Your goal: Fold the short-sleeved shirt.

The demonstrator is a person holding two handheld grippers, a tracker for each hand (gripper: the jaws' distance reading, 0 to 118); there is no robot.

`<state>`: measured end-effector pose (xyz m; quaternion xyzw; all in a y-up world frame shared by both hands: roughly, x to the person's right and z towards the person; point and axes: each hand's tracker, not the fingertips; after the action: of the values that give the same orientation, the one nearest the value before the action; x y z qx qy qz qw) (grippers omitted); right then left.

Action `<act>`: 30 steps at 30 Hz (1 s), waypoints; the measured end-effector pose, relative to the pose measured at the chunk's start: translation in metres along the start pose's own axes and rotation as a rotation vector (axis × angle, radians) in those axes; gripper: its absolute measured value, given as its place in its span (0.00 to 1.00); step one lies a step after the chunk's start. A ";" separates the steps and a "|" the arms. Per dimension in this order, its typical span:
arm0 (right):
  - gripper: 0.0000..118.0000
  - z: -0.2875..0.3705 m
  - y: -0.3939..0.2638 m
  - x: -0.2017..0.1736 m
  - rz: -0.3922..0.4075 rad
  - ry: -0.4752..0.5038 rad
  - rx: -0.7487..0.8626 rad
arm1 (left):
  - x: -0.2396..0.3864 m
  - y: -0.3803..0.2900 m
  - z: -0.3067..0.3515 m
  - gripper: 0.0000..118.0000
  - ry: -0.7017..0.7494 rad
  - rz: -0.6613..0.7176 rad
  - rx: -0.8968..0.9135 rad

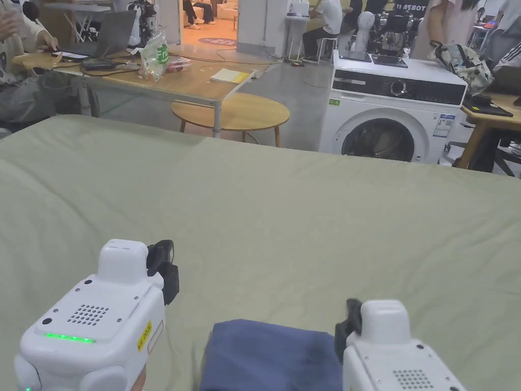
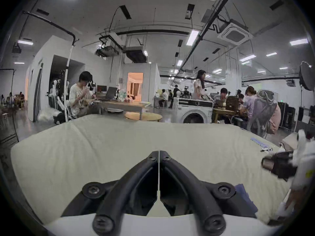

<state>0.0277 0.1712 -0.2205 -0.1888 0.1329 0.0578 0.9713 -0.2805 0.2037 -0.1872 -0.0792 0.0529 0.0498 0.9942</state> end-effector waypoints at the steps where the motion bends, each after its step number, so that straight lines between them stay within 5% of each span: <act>1: 0.00 -0.003 -0.009 -0.004 -0.005 0.018 -0.036 | -0.002 -0.003 0.000 0.00 -0.010 0.010 -0.024; 5: 0.00 -0.030 -0.035 -0.012 0.015 0.038 -0.220 | -0.013 -0.014 -0.002 0.00 -0.055 0.059 -0.175; 8: 0.00 -0.052 -0.054 -0.008 -0.054 0.060 -0.356 | -0.026 -0.026 -0.004 0.00 -0.081 0.103 -0.306; 13: 0.00 -0.053 -0.056 -0.004 -0.054 0.053 -0.332 | -0.068 -0.050 -0.016 0.00 -0.312 0.375 -0.587; 18: 0.00 -0.052 -0.054 -0.003 -0.040 0.062 -0.337 | -0.099 -0.074 -0.039 0.29 -0.415 0.563 -0.748; 20: 0.00 -0.051 -0.054 -0.002 -0.044 0.066 -0.335 | -0.107 -0.085 -0.047 0.50 -0.495 0.696 -0.774; 23: 0.00 -0.052 -0.054 -0.003 -0.049 0.065 -0.334 | -0.118 -0.106 -0.067 0.52 -0.616 0.909 -0.796; 30: 0.00 -0.052 -0.053 -0.001 -0.065 0.064 -0.337 | -0.086 -0.141 -0.105 0.54 -0.880 1.026 -0.901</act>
<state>0.0227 0.1022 -0.2480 -0.3550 0.1459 0.0417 0.9225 -0.3604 0.0400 -0.2591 -0.4108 -0.3381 0.5425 0.6501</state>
